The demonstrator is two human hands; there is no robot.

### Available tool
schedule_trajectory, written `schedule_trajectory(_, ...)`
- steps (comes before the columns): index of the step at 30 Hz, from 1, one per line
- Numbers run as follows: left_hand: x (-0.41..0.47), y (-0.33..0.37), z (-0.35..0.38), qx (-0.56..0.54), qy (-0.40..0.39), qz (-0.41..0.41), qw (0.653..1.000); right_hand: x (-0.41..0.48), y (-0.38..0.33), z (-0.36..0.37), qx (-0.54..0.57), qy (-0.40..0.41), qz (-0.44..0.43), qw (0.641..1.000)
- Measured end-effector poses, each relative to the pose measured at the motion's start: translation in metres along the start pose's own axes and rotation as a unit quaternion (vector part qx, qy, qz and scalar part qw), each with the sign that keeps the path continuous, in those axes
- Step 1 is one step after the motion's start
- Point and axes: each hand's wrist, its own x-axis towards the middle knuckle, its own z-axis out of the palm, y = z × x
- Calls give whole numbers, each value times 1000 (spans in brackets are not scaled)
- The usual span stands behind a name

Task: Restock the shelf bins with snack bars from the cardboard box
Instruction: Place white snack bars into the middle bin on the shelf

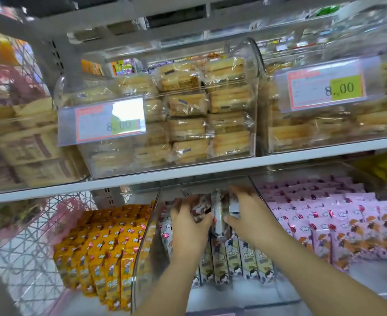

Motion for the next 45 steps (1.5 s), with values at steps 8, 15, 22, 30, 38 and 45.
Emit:
schedule_trajectory(8,-4,-2,-4,33,8,32,999,-4,2,2,-62,-5,-29,998)
schedule_trajectory(15,7,-10,-6,71,6,74,995,-8,-1,5,-254,40,-64,964)
schedule_trajectory(22,3,-11,-24,-68,42,33,996,-10,-6,-9,-209,60,-93,972)
schedule_trajectory(30,-27,-1,-79,-223,-33,13,974,-19,-31,-5,15,-11,-183,983)
schedule_trajectory(38,-44,3,-114,-124,-64,103,985,-30,-52,7,128,-74,-164,975)
schedule_trajectory(45,-21,-10,-133,-64,-63,111,990,-24,-53,21,141,-98,-157,973)
